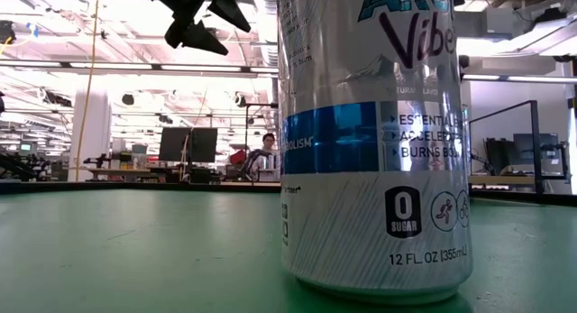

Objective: Place canned beverage on shelf
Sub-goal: Put the blue soda can on the shelf aligned with the other blue soda can, then put the white soda can on the shelf aligned with the other white soda can

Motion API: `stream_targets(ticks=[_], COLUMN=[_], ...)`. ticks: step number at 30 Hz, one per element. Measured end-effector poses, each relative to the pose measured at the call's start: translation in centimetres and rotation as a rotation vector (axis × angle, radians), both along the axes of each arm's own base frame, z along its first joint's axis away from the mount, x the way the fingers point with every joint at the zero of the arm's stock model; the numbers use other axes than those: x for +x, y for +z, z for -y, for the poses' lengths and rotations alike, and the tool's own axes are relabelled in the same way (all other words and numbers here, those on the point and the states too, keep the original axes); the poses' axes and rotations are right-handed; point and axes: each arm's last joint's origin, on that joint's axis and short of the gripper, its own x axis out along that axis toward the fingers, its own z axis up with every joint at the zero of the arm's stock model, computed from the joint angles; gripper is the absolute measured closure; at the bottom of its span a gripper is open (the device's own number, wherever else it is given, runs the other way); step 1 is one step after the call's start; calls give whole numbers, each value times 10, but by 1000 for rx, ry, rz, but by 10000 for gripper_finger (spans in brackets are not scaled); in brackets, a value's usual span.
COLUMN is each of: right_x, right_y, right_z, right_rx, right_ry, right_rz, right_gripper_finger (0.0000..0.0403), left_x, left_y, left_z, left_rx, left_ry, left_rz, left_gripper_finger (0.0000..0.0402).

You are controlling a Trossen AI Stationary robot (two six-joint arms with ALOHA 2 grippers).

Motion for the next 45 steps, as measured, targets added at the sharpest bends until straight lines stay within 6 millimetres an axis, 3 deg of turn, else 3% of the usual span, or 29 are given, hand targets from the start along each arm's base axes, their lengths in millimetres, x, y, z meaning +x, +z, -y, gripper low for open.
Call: stream_targets(ticks=[6, 13, 20, 26, 35, 40, 45], right_x=[5, 11, 22, 33, 20, 3, -16], right_y=[16, 48, 82, 93, 107, 108, 103], right_z=[-3, -12, -44, -101, -207, -259, -303], right_rx=[-32, -64, 125, 233, 189, 156, 180], right_ry=[7, -27, -136, -199, -245, -224, -163], right_rz=[44, 126, 331, 399, 503, 577, 606], right_gripper_finger=[51, 51, 51, 51, 51, 51, 51], left_x=[0, 1, 2, 5, 11, 21, 43], left_y=[0, 0, -1, -1, 4, 12, 4], left_z=[0, 1, 4, 16, 67, 107, 168], left_rx=[9, 0, -39, -71, -64, -98, -72], left_ry=[-7, -44, -145, -308, -607, -781, -821], left_rz=[-7, -7, 2, 4, 50, 208, 324], left_gripper_finger=[17, 17, 17, 17, 17, 17, 17])
